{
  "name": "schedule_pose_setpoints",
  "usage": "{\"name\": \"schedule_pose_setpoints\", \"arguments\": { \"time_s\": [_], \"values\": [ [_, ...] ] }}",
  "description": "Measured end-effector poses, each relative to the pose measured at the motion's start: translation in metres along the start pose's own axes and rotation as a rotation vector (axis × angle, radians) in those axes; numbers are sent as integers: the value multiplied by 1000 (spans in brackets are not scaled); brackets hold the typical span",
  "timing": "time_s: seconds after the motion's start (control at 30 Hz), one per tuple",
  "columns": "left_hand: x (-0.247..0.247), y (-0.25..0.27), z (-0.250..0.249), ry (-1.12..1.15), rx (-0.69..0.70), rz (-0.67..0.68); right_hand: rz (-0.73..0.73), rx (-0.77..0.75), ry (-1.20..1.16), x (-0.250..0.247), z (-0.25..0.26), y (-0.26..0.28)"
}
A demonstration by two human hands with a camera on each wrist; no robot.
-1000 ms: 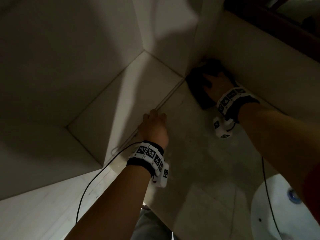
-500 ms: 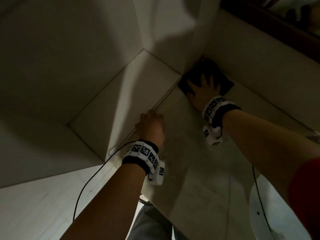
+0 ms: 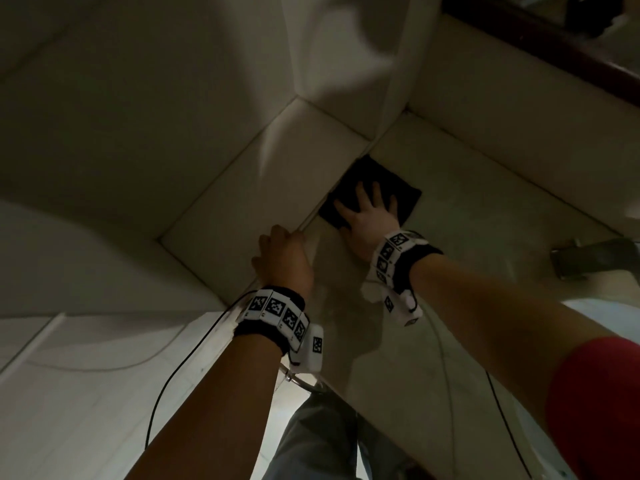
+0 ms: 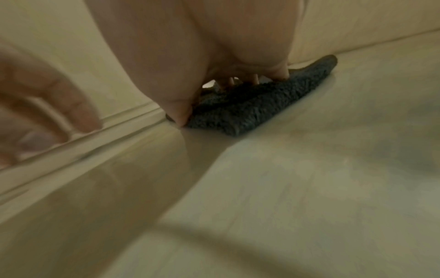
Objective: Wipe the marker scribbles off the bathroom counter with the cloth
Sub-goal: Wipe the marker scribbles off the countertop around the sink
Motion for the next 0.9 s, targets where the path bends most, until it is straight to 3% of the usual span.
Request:
{"name": "schedule_pose_setpoints", "arguments": {
  "time_s": [0.17, 0.57, 0.73, 0.9],
  "values": [
    [2, 15, 18, 26, 23, -43, -15, -7, 35, 20, 39, 20],
    [18, 53, 48, -7, 77, -4, -29, -99, 49, 53, 107, 54],
    [28, 72, 58, -45, 94, -16, 33, -227, 64, 72, 142, 80],
    [34, 95, 65, -105, 123, -37, 92, -269, 106, 93, 145, 109]
  ]
}}
Point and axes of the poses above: each hand's wrist, its own y-axis away from the middle knuckle, its own x-axis out of the palm, z = x × y, the point moved 9 cm from there along -y, towards the middle knuckle, and after that the axes turned 11 degrees about z, right-handed, at the moved point
